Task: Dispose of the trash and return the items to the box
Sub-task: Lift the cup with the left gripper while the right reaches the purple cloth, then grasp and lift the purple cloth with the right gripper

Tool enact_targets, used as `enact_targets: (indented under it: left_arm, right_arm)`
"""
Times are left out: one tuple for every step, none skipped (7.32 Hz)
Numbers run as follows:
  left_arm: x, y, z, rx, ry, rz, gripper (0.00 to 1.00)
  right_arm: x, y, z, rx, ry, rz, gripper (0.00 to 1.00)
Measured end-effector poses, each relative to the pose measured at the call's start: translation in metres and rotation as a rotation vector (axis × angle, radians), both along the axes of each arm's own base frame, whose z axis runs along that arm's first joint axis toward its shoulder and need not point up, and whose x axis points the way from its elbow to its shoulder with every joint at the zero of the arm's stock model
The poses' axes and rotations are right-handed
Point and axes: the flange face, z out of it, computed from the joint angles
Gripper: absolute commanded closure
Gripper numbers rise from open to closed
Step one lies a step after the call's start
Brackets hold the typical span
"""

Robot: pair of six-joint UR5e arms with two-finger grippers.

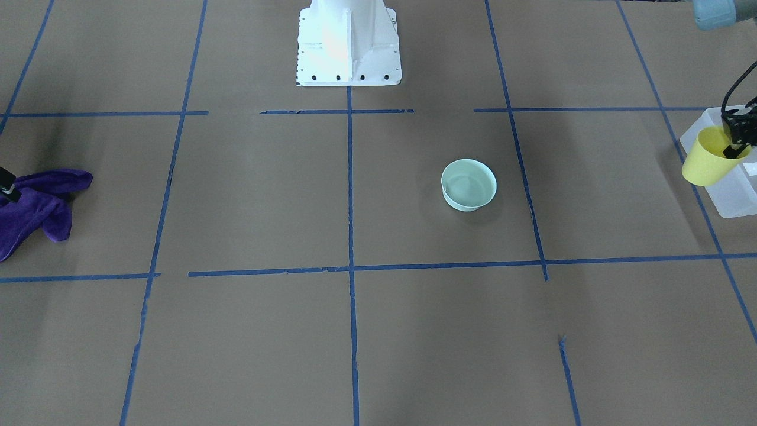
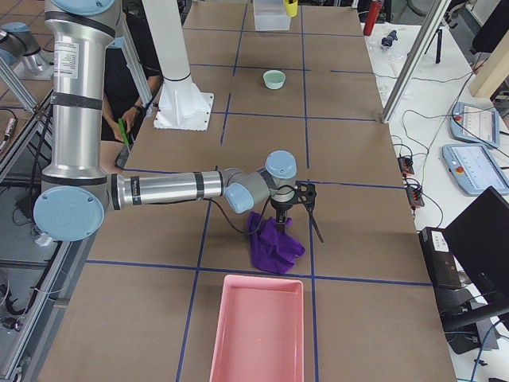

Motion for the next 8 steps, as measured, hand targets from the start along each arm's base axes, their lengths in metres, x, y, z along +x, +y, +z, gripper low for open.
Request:
enact_targets:
  left_arm:
    - [-0.018, -0.002, 0.002, 0.012, -0.016, 0.000, 1.00]
    - [-0.034, -0.005, 0.003, 0.024, -0.031, 0.004, 1.00]
    - [-0.051, -0.012, 0.001, 0.032, -0.046, 0.007, 1.00]
    - [-0.067, -0.022, -0.003, 0.037, -0.061, 0.010, 1.00]
    - [-0.081, -0.033, -0.005, 0.039, -0.072, 0.012, 1.00]
    - [-0.090, -0.039, -0.006, 0.037, -0.078, 0.011, 1.00]
    - [-0.095, -0.043, -0.005, 0.033, -0.081, 0.009, 1.00]
    - [-0.098, -0.044, -0.004, 0.030, -0.081, 0.007, 1.00]
  right_arm:
    - [-0.015, 0.004, 0.024, 0.005, 0.010, 0.010, 0.00]
    - [-0.030, 0.009, 0.048, 0.007, 0.008, 0.007, 0.00]
    - [-0.044, 0.013, 0.058, 0.002, -0.002, 0.009, 0.00]
    - [-0.053, 0.017, 0.062, -0.004, -0.009, 0.010, 0.00]
    - [-0.057, 0.020, 0.064, -0.010, -0.009, 0.008, 0.00]
    - [-0.058, 0.022, 0.066, -0.013, -0.008, 0.008, 0.10]
    - [-0.058, 0.023, 0.067, -0.018, -0.005, 0.008, 0.52]
    - [-0.058, 0.023, 0.068, -0.027, -0.001, 0.008, 1.00]
